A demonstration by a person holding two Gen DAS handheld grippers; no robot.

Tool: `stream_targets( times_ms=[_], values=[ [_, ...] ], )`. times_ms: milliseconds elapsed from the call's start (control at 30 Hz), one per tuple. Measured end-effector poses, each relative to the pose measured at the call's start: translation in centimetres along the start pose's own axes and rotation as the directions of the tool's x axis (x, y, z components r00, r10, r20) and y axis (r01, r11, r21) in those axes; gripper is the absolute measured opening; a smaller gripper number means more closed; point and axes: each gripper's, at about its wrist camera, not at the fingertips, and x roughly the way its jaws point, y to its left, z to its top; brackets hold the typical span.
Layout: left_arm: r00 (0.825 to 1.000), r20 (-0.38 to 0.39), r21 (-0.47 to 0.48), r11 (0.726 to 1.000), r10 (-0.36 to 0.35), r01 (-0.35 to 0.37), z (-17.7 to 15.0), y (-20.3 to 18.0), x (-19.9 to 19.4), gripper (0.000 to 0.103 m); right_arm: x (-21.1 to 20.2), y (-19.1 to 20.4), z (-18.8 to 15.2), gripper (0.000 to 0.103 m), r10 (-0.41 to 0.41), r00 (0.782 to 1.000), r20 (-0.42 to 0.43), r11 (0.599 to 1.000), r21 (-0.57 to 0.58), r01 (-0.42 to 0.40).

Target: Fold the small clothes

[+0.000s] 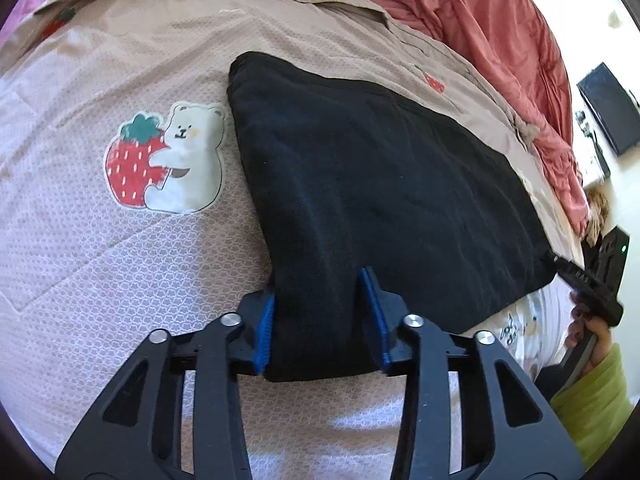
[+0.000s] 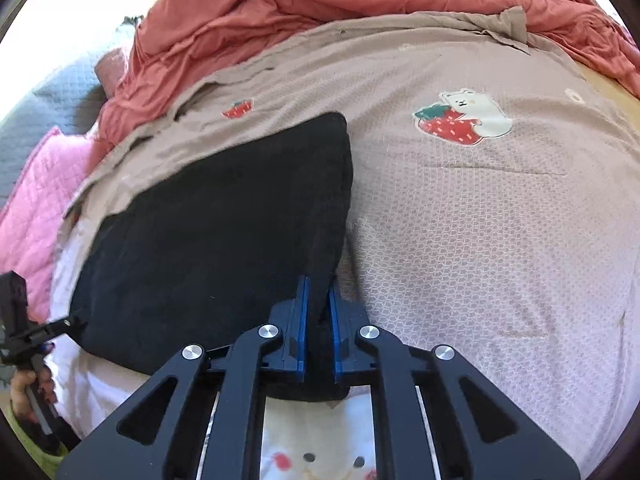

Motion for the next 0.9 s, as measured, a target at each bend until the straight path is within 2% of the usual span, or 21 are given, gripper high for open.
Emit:
stream_targets(
  times_ms=[133,333,400,567,700,767,900],
  values=[
    [1.000,0.003,-0.008,1.000,-0.017,0.017,-0.1,0.7,-1.4,0.020,-1.6,-0.7,-0.4,0.008,0.026,0.999,0.024,0.999,0.040,-0.027],
    [0.999,-0.023,0.020,0.999,0.028,-0.028,-0.7,0.8,-1.5,0.019,-0.2,-1.4,-2.1,0.010,-0.048,0.999,-0.026,0.998,0.028,0.048],
    [0.998,-0.041,0.031,0.999,0.042,-0.041,-0.7,0.6,-0.8,0.019,0.5,-1.4,-2.4,0.014,-0.083,0.996,-0.036,0.996,0.027,0.084],
    [0.997,-0.042,0.055,0.997,0.060,-0.057,-0.8,0.3,-0.7,0.019,0.6,-1.3,-2.6,0.035,-0.157,0.987,-0.021,0.988,0.007,0.157],
    [0.997,-0.040,0.056,0.996,0.065,-0.062,-0.7,0.1,-0.7,0.020,-0.5,-1.3,-2.6,0.041,-0.183,0.983,0.006,0.983,0.008,0.183],
    [0.997,-0.038,0.054,0.997,0.064,-0.062,-0.8,0.1,-0.9,0.020,-1.1,-0.9,-2.6,0.050,-0.195,0.980,0.028,0.981,-0.003,0.195],
    [0.997,-0.032,0.056,0.996,0.065,-0.063,-0.8,0.0,-1.2,0.021,-2.6,0.2,-2.4,0.062,-0.188,0.980,0.072,0.982,-0.022,0.190]
  ],
)
